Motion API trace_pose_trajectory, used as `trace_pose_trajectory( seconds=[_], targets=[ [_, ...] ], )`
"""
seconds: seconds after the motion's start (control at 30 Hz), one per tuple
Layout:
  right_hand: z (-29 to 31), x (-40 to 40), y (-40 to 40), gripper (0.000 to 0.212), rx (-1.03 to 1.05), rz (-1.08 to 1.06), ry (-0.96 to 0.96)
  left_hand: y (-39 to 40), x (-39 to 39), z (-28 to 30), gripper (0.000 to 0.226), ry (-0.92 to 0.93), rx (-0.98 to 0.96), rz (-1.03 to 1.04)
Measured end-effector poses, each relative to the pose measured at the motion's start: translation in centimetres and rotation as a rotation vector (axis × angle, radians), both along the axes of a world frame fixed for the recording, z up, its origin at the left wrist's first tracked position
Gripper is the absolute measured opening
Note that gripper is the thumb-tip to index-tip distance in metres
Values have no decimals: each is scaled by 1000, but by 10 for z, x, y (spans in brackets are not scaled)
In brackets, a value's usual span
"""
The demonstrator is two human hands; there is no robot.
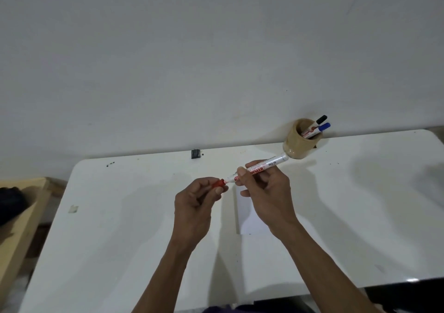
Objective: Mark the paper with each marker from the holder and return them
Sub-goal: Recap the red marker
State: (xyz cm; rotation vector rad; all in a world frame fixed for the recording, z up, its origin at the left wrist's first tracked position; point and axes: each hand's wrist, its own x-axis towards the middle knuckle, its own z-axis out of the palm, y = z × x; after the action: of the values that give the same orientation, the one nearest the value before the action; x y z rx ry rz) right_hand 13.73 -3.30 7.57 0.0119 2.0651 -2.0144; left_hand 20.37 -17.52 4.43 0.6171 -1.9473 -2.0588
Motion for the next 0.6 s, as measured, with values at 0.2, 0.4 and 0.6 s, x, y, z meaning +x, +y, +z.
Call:
trace_pose_trajectory(
  seconds=[0.2,0.4,0.6],
  targets=[
    [4,25,-4,15,0,1,3,-5,18,6,12,-28,-63,-37],
    [5,44,-7,16,-28,0,-4,-6,30,11,12,-41,-74,-84],
    [5,52,-2,8,-54,-43,-21,-8,29,14,10,-27,-78,-153]
  ],
)
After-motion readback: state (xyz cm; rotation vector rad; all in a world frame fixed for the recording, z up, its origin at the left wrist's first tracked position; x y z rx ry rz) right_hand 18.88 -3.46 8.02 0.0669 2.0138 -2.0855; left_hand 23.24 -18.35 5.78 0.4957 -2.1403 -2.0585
